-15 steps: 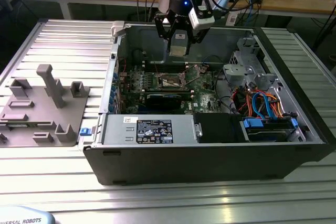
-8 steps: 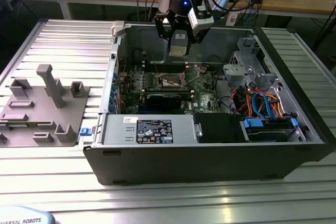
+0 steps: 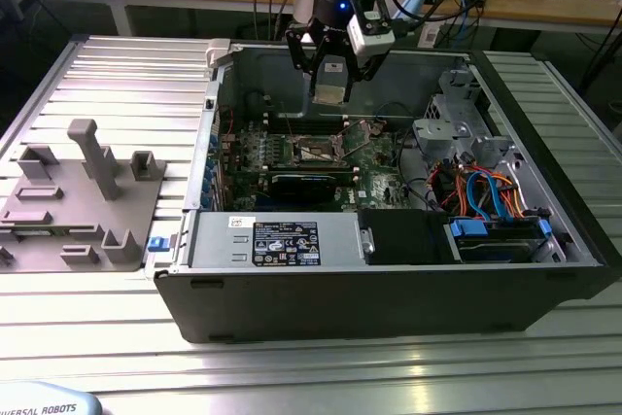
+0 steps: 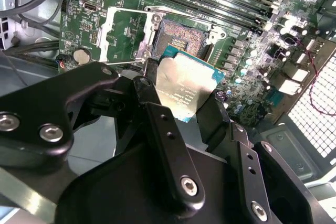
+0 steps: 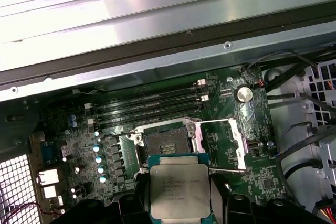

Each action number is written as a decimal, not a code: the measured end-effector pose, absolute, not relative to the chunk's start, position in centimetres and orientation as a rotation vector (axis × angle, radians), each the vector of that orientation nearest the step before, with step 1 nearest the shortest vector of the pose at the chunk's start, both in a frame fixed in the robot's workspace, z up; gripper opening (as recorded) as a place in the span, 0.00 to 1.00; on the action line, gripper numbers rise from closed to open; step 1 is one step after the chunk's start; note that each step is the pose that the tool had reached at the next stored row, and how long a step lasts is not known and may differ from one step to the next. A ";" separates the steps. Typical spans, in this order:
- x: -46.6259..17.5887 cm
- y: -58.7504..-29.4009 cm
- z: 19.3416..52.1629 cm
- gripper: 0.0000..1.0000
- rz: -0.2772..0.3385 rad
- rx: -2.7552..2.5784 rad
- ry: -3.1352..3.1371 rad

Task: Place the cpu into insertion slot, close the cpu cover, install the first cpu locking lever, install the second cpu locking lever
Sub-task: 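Place the cpu into insertion slot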

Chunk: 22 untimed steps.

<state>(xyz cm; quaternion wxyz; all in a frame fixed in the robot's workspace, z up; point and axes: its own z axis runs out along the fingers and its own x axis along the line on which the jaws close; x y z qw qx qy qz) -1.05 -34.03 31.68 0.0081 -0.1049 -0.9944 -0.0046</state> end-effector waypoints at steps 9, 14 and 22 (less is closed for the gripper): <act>-1.1 -34.0 31.7 0.55 -0.014 -0.349 -3.106; -1.1 -34.0 31.7 0.55 -0.015 -0.364 -3.104; -1.1 -34.0 31.7 0.55 -0.015 -0.384 -3.102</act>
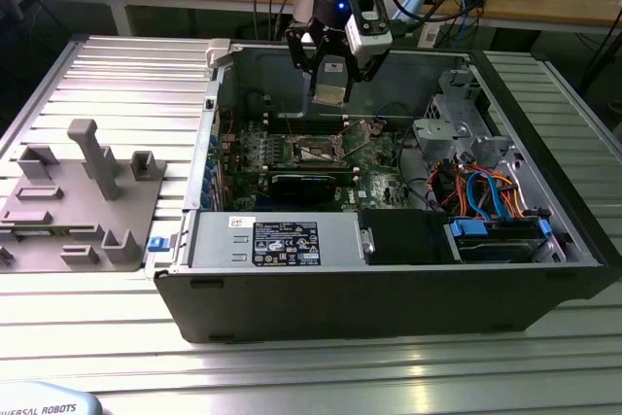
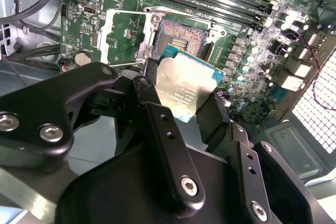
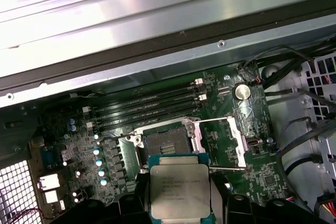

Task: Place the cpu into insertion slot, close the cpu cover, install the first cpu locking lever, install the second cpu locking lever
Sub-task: 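Place the cpu into insertion slot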

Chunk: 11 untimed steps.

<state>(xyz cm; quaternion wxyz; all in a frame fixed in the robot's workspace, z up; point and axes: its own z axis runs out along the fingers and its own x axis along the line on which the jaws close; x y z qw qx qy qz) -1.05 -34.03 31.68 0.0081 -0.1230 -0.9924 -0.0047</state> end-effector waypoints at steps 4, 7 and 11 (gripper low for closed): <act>-1.1 -34.0 31.7 0.55 -0.015 -0.396 -3.100; -1.1 -34.0 31.7 0.55 -0.015 -0.406 -3.099; -1.1 -34.0 31.7 0.55 -0.015 -0.417 -3.098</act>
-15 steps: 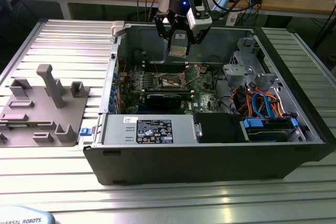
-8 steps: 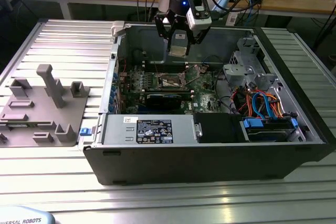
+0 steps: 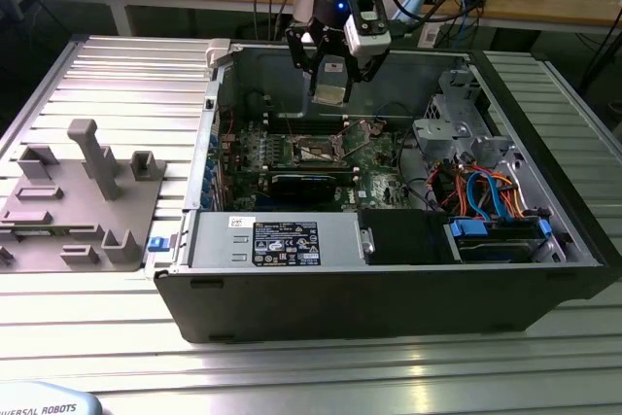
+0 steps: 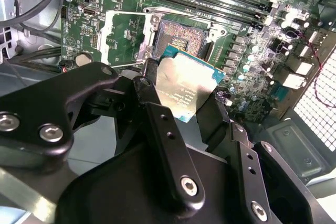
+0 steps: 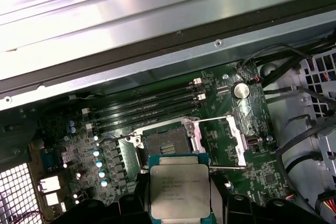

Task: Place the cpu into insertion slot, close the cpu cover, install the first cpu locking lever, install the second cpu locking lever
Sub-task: 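Place the cpu into insertion slot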

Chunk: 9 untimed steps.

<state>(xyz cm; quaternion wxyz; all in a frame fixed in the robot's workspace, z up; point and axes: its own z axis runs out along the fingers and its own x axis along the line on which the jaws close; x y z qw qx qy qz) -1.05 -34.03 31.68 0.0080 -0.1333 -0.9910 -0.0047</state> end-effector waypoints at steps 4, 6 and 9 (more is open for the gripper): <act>-1.1 -34.0 31.7 0.55 -0.015 -0.462 -3.091; -1.1 -34.0 31.7 0.55 -0.015 -0.479 -3.089; -1.1 -34.0 31.7 0.55 -0.015 -0.506 -3.085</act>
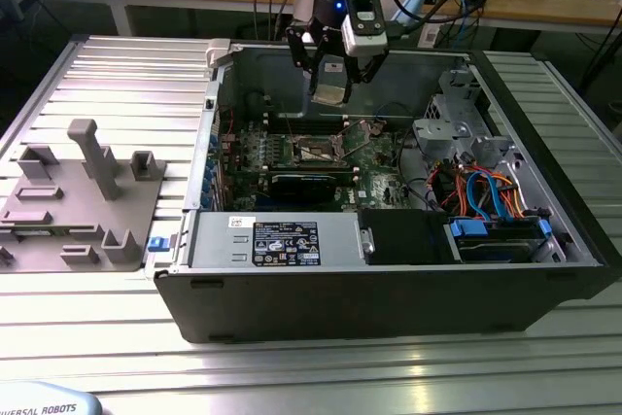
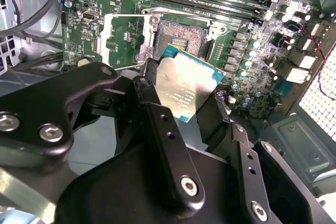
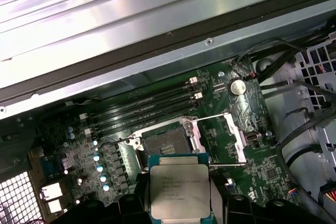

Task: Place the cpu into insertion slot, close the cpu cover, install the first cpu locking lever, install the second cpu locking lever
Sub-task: 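Place the cpu into insertion slot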

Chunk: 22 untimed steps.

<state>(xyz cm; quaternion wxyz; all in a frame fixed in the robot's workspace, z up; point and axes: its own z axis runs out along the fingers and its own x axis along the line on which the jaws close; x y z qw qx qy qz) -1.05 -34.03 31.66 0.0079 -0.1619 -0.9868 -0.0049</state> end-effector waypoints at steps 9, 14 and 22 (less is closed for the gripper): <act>-1.1 -34.0 31.7 0.55 -0.016 -0.576 -3.073; -1.1 -34.0 31.7 0.55 -0.016 -0.647 -3.059; -1.1 -34.0 31.6 0.55 -0.017 -0.729 -3.040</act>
